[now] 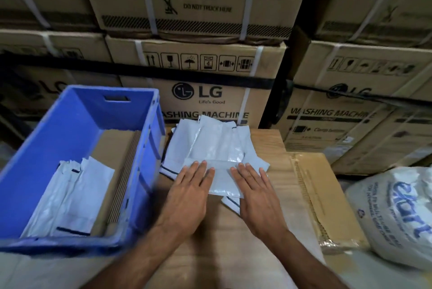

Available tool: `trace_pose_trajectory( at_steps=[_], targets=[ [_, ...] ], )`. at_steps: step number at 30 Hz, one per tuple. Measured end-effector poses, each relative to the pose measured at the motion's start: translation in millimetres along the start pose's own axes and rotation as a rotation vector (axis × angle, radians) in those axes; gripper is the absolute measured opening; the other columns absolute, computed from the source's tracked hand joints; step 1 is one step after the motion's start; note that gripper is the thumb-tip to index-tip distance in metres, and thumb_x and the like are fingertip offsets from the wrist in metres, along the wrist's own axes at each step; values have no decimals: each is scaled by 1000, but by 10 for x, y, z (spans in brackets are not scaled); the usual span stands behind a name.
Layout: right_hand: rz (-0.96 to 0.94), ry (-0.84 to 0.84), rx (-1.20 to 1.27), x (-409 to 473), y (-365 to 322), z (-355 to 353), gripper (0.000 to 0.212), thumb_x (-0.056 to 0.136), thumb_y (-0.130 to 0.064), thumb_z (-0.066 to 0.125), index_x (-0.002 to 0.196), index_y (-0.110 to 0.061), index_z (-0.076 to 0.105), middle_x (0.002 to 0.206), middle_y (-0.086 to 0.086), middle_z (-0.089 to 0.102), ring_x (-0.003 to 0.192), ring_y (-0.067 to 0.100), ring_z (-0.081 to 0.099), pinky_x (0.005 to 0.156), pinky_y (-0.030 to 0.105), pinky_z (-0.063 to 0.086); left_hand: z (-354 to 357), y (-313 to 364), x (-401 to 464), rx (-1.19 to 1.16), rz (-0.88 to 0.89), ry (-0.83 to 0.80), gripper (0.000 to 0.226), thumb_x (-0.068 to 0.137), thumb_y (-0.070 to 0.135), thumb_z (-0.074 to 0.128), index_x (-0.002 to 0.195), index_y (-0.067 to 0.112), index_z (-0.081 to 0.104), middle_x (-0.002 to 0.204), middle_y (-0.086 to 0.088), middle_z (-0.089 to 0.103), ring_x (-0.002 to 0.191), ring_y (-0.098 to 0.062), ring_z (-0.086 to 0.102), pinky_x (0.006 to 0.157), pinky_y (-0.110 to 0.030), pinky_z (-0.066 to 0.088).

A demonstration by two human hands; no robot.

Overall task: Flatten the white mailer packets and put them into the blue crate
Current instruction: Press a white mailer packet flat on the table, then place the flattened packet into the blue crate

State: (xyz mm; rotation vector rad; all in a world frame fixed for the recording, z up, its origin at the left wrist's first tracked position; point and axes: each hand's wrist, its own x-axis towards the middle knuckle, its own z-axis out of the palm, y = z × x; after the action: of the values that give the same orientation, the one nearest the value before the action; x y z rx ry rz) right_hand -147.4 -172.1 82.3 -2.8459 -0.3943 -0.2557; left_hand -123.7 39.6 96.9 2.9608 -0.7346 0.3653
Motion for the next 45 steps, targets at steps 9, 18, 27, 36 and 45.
trace_pose_trajectory(
  at_steps=[9, 18, 27, 36, 45],
  targets=[
    [-147, 89, 87, 668, -426, -251, 71, 82, -20, 34, 152, -17, 46, 154, 6, 49, 146, 24, 41, 121, 47, 22, -684, -622, 82, 149, -36, -54, 68, 74, 16, 33, 133, 12, 66, 137, -13, 63, 121, -33, 64, 96, -49, 54],
    [-274, 89, 259, 1237, -1527, -236, 72, 79, -21, 34, 149, -17, 50, 150, 7, 53, 140, 26, 49, 116, 41, 24, -1322, -1824, -210, 321, -17, -148, 72, 74, 15, 34, 142, 10, 57, 148, -14, 54, 134, -37, 53, 107, -51, 46],
    [-249, -23, 308, 1705, -2887, 347, 74, 79, -22, 29, 149, -13, 49, 152, 8, 51, 142, 21, 47, 121, 41, 24, -1219, -3381, -410, 377, 93, -360, 87, 63, -3, 66, 146, 17, 51, 152, -15, 49, 137, -38, 50, 104, -55, 49],
    [142, -549, 379, 1582, -3599, 1218, 82, 92, -26, 36, 162, -13, -5, 170, 16, 0, 157, 27, 3, 127, 38, 8, -434, -3857, -63, 511, 497, -519, 77, 76, 17, 83, 146, 29, 53, 153, -15, 48, 139, -38, 47, 109, -55, 43],
    [593, -810, 579, 1630, -3883, 1932, 82, 100, -21, 52, 161, -5, 1, 164, 21, 15, 152, 37, 19, 121, 48, 27, 563, -3901, 47, 480, 733, -834, 53, 110, 18, 33, 160, 33, 22, 171, -9, 4, 156, -33, 5, 124, -49, 13]
  ],
)
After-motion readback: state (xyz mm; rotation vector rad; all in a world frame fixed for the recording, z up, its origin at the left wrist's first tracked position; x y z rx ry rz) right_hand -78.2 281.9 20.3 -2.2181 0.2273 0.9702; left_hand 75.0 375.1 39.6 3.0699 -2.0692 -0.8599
